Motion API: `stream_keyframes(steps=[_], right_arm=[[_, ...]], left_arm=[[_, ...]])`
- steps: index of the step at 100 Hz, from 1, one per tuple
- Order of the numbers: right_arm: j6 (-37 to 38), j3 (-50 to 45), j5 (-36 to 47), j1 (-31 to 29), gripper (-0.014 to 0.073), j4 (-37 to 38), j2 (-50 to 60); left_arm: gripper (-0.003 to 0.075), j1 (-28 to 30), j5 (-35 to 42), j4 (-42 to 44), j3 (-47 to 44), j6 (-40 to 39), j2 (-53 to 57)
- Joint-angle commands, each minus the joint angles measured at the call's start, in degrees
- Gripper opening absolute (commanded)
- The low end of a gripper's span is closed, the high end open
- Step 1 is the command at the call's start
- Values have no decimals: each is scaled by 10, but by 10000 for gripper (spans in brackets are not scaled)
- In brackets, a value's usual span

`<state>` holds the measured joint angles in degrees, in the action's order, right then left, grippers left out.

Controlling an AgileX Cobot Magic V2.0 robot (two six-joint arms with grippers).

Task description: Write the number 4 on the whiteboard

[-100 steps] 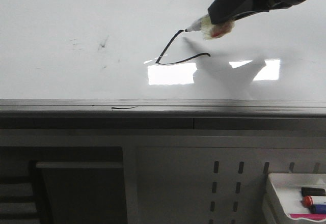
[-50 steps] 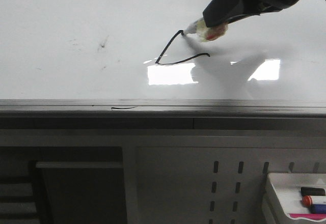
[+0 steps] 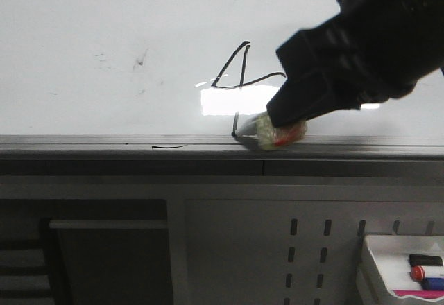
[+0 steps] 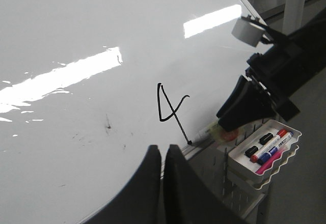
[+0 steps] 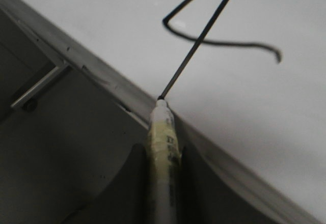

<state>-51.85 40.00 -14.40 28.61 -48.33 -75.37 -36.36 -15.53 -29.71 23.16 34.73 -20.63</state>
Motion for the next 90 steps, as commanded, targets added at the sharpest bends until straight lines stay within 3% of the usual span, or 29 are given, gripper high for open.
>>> stream_keyframes(steps=[1,38,70,79,90], right_arm=[[-2,-6,35,16,-60,-3,9],[-2,-10,66,27,-60,-8,23],[-2,20,59,27,-62,4,171],[-2,31,49,27,-65,16,199],[-2,44,7,27,-65,39,210]], left_arm=[[-20,0,38,-12,16,-7,-2],[-20,0,29,-24,16,-7,-2],[-15,0,35,-39,16,-7,-2],[65,0,35,-37,20,-6,-5],[279,0,23,-34,39,25,-25]])
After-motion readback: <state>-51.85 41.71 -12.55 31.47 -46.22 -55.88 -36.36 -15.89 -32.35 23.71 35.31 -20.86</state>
